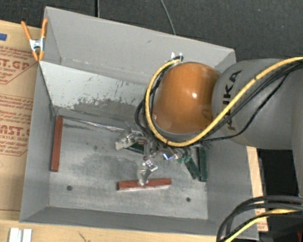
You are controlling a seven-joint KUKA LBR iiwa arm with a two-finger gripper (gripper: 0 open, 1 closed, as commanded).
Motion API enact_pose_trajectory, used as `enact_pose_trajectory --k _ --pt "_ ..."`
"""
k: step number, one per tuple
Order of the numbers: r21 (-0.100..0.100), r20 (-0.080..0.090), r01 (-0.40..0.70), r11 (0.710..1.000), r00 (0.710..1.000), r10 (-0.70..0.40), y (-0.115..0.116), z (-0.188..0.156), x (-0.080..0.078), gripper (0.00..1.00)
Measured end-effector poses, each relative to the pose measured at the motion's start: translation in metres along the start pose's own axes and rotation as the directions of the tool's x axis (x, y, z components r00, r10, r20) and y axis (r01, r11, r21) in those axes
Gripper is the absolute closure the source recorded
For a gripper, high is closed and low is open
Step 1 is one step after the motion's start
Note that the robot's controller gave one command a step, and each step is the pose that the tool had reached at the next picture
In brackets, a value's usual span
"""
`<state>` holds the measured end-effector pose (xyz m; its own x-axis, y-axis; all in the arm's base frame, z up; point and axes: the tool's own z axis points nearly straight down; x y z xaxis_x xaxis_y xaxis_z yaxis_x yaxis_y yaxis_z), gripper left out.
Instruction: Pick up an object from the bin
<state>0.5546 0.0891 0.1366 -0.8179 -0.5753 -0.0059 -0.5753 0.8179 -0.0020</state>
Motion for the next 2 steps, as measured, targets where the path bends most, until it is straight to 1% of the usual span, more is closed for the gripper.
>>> enact_pose_trajectory --k 1,2 --pt "-0.003 -0.004 0.000 1.000 1.000 0.000 0.003 0.038 0.034 0.00" --pt "0.005 0.013 0.355 0.935 0.935 -0.355 0.001 0.059 0.044 1.00"
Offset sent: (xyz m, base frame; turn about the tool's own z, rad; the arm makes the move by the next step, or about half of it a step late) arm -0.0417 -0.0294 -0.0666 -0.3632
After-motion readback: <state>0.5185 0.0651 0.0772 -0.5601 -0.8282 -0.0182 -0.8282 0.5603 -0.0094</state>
